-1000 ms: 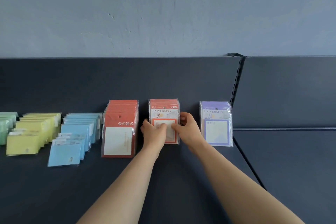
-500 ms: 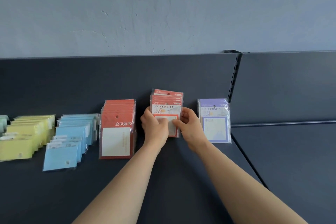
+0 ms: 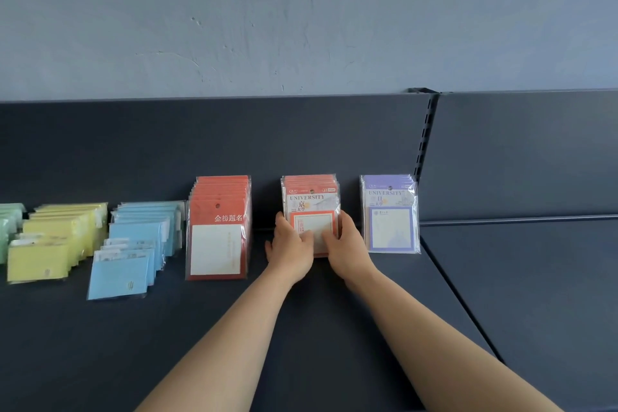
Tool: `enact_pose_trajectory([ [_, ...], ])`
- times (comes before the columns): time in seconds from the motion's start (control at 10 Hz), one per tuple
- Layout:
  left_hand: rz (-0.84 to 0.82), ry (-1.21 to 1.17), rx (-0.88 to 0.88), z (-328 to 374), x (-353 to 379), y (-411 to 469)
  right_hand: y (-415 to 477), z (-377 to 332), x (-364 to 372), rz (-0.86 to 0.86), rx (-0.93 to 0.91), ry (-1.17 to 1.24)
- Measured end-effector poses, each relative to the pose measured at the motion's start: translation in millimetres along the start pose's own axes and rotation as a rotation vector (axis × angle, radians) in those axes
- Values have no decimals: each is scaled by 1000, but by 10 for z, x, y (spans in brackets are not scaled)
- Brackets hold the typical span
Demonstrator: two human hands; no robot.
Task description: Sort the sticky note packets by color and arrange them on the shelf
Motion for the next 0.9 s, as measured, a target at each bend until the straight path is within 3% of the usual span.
enact_pose_trajectory([
  [0.3,-27,-130,-55,-21,-38,37,-1,4,-18,17,5,-46],
  [0.7,-45,-119,-44,-18,-74,-34,-80,-40,-59,10,28,-99],
  [0.9,22,-76,-73,23,-131,-111,-114,-117,-135,34,-42,-153],
])
Point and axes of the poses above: each hand's wrist, its own y-axis towards the middle knuckle, its own x-axis out of the palm, z = x × y, the point moved 3 cm from there along y, towards the middle knuckle, and after that the axes turned 13 degrees about z, right-handed, at the moved point
